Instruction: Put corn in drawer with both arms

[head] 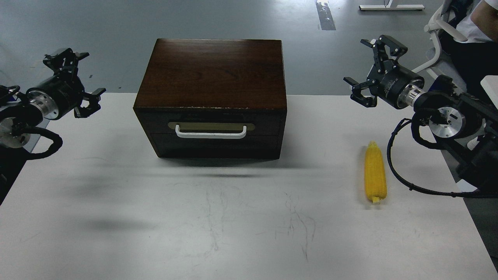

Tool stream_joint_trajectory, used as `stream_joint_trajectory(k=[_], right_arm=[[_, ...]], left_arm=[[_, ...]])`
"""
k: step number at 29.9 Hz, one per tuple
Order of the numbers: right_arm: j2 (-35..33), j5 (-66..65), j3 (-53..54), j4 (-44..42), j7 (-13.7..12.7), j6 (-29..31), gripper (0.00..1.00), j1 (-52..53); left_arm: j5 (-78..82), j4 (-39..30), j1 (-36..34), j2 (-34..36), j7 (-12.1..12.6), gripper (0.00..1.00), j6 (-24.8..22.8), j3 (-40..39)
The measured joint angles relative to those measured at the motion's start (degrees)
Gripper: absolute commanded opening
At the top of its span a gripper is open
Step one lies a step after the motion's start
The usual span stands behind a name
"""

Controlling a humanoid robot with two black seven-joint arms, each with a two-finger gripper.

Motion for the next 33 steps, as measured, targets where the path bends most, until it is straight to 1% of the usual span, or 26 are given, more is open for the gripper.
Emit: stream_joint_trajectory(k=[21, 33], right_arm=[[0.0, 0.0, 0.2, -0.1, 0.0, -0.1, 1.00, 0.1], [0.1, 0.0, 0.0, -0.1, -0.1, -0.7, 1.00, 0.7]], left_arm=[[0.1, -0.4, 0.0, 0.5, 0.0, 0.99, -0.2, 0.0], [0.1, -0.5, -0.1, 1.4, 0.0, 0.99, -1.3, 0.0]])
